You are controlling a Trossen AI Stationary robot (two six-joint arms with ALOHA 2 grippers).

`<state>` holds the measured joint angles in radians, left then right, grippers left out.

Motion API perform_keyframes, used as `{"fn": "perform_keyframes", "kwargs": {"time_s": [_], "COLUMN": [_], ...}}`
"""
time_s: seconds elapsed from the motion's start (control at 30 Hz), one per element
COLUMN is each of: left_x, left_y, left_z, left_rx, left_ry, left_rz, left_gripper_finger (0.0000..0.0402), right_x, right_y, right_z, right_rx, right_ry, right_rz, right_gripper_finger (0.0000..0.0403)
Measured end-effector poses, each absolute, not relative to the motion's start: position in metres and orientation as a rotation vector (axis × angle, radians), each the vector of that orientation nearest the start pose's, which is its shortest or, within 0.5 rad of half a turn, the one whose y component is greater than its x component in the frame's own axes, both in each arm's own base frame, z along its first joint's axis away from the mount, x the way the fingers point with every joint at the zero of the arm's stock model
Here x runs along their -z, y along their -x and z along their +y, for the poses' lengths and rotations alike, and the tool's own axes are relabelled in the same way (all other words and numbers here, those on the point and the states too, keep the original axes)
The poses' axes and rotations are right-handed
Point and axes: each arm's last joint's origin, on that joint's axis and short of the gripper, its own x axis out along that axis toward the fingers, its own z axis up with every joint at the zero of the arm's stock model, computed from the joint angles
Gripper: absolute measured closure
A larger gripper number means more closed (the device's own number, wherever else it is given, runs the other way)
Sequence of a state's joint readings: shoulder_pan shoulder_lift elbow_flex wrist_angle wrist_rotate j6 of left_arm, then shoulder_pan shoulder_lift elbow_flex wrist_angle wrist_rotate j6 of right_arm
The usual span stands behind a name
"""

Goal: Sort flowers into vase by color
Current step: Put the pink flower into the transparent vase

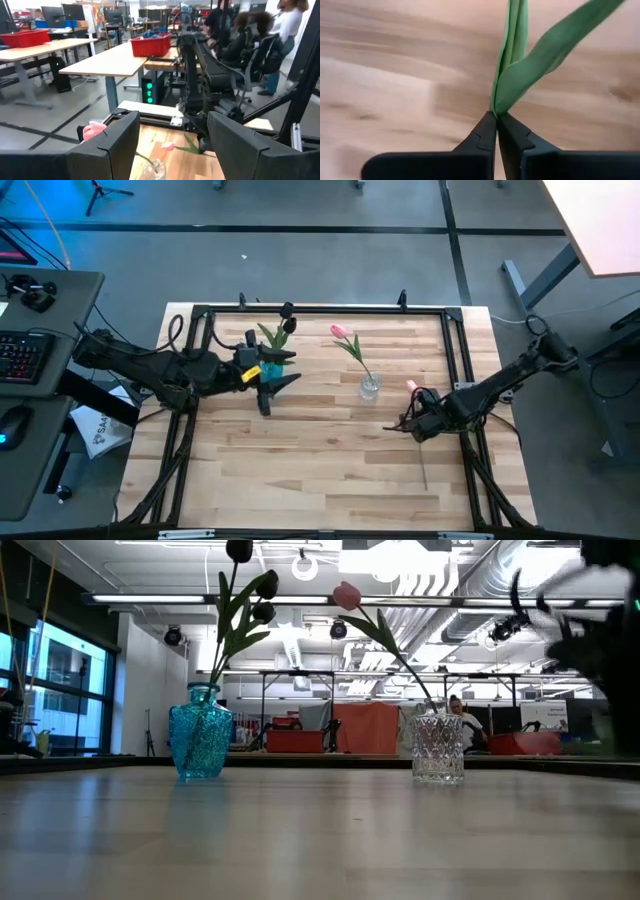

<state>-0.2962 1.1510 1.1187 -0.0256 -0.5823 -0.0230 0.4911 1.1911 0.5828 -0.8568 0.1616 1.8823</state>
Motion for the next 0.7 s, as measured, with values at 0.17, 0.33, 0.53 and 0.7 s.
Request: {"fn": "perform_keyframes", "kwargs": {"time_s": [0.17,0.33,0.53,0.7], "left_x": [-0.401,-0.411,-0.412,-0.412], "left_y": [-0.234,-0.228,-0.231,-0.234], "left_z": [-0.055,-0.053,-0.052,-0.054], "left_rx": [-0.289,-0.293,-0.269,-0.210], "left_ry": [-0.004,-0.052,-0.062,0.015], "left_rz": [0.006,-0.051,-0.077,-0.094], "left_gripper_finger": [0.0179,0.0179,0.0179,0.0179], "right_x": [-0.220,-0.290,-0.334,-0.327], "right_y": [-0.154,-0.146,-0.141,-0.152], "right_z": [0.069,0.054,0.040,0.036], "right_rx": [1.003,0.967,0.911,0.839], "right_ry": [-0.953,-0.745,-0.527,-0.463], "right_rz": [0.855,0.450,0.158,0.146], "right_gripper_finger": [0.0400,0.0401,0.0402,0.0402]}}
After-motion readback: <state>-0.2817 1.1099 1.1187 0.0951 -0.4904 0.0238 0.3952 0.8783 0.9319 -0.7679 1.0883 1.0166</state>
